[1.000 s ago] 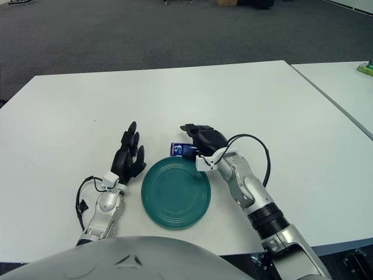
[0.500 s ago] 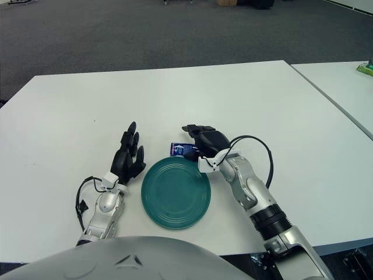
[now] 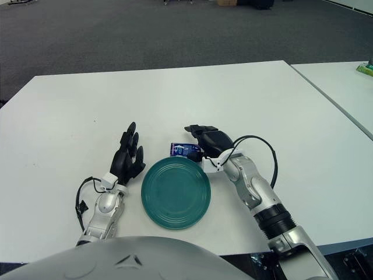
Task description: Put the gum into the plate.
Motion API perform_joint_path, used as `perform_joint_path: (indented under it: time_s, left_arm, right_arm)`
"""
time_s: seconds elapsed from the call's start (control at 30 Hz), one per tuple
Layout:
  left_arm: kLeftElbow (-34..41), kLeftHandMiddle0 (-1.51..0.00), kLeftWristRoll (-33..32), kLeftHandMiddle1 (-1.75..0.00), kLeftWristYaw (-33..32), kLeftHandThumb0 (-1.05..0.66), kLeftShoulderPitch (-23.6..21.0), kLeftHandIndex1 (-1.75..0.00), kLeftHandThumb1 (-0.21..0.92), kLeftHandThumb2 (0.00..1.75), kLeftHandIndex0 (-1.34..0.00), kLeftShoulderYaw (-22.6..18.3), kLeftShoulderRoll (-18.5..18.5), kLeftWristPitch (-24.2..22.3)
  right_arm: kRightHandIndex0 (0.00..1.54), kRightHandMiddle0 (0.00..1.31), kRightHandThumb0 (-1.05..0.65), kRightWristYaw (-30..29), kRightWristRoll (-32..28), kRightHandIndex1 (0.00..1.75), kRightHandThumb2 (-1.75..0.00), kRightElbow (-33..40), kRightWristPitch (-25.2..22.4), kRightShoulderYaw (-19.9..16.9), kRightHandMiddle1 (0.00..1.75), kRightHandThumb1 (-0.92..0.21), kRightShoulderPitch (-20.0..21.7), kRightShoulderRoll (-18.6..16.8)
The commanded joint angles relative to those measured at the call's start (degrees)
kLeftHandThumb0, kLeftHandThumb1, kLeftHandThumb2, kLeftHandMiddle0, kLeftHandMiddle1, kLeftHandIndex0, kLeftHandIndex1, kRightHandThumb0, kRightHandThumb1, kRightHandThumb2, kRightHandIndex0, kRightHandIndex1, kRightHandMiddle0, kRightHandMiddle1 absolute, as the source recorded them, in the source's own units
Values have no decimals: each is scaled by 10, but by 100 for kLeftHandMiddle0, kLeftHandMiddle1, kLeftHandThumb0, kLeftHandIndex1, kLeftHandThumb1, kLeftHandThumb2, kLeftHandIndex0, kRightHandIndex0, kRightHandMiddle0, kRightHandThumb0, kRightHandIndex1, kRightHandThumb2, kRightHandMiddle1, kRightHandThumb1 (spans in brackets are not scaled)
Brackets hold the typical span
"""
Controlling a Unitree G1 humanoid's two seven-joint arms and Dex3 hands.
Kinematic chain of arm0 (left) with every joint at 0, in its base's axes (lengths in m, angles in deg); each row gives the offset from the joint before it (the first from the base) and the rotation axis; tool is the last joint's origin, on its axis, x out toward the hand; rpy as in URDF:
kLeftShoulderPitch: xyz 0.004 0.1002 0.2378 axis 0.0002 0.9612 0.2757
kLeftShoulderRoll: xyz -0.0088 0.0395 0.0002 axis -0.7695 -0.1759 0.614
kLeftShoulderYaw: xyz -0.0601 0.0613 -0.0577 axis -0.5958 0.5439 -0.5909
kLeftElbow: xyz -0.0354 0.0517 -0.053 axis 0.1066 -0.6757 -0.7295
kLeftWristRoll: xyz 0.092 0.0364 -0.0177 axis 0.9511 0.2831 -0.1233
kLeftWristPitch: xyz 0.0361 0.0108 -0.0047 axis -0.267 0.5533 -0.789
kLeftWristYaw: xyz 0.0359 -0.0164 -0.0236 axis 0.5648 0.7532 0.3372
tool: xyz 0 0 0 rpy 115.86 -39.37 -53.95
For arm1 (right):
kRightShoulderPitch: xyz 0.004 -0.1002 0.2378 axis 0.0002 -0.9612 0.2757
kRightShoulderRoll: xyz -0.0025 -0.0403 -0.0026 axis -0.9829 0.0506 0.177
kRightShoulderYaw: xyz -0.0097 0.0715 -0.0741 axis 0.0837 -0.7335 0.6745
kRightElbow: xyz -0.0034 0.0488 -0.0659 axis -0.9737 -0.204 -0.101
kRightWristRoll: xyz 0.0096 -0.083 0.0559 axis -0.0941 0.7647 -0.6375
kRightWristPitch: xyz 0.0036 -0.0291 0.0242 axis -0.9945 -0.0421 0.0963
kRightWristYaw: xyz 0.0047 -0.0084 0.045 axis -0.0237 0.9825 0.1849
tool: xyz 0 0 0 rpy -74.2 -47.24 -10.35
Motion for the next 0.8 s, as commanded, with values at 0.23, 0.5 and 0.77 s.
perform_joint_path:
  time_s: [0.23,0.5,0.77]
  left_arm:
    - [-21,-16,4,-2,-8,-89,19,-34,92,71,0,-7,2,-12]
    - [-23,-16,2,-1,-7,-91,18,-34,92,68,0,-6,4,-12]
    - [-23,-16,0,-1,-7,-90,20,-32,92,68,0,-5,6,-9]
  right_arm:
    - [30,0,-77,0,-1,2,-30,-28,10,-6,44,-92,28,21]
    - [30,0,-77,6,-6,1,-26,-39,10,-8,45,-92,40,22]
    - [29,0,-75,6,-10,1,-27,-50,13,-8,46,-92,49,21]
